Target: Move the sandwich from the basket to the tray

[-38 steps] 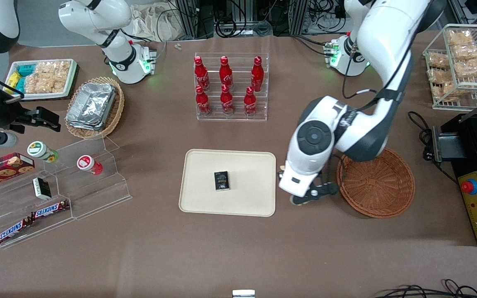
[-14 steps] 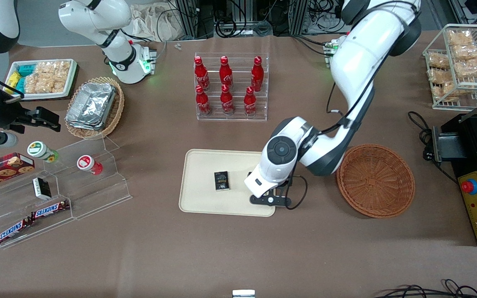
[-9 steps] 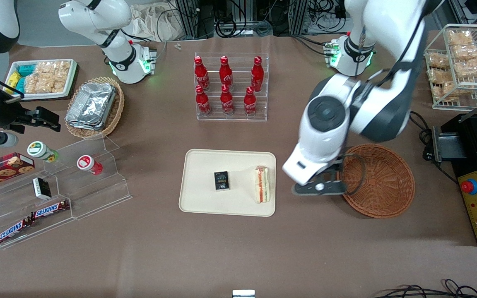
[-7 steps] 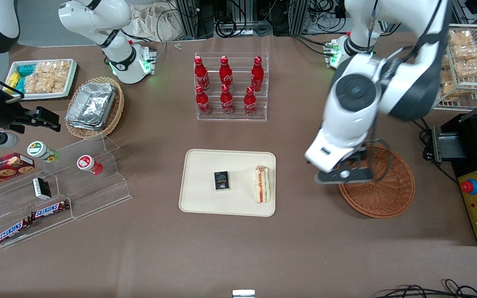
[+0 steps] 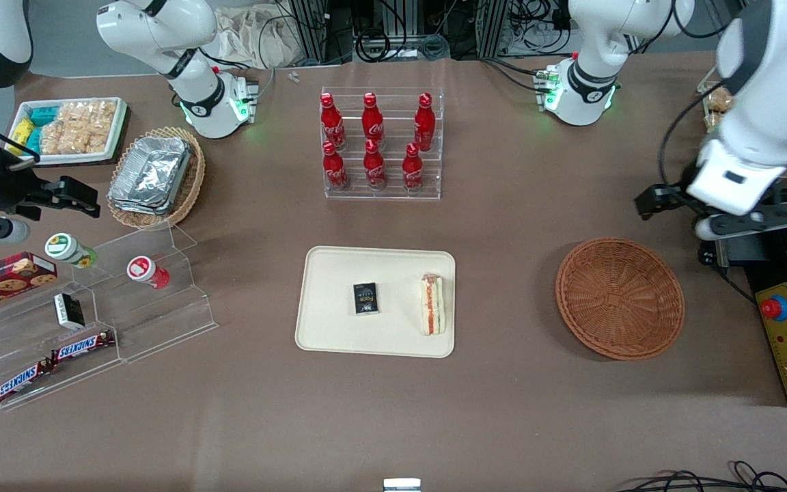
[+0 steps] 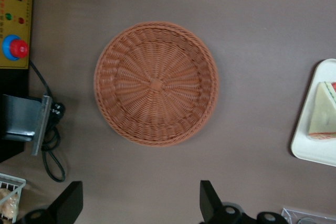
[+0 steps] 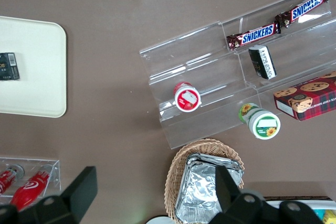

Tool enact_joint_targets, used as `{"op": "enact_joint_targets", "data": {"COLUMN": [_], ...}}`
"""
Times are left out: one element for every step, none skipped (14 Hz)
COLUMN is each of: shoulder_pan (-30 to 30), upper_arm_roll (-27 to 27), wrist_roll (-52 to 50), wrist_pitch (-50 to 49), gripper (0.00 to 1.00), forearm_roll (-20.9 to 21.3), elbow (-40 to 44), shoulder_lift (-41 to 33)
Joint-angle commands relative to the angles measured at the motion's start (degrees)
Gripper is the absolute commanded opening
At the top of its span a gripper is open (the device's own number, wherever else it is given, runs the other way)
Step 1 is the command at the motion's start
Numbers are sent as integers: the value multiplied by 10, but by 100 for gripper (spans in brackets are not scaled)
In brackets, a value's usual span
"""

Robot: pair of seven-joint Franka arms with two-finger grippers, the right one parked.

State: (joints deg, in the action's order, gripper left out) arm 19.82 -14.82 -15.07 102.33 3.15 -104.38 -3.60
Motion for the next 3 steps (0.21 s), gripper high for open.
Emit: {"op": "enact_joint_targets", "data": {"shoulder_pan": [5, 5, 5], "upper_arm_roll": [-50, -51, -51], "wrist_roll": [43, 51, 53], "wrist_pitch": [-14, -24, -41], "gripper": [100, 100, 100], "forearm_roll": [-24, -22, -17], "elbow": [52, 83, 104], "shoulder_lift": [43, 71, 91]}}
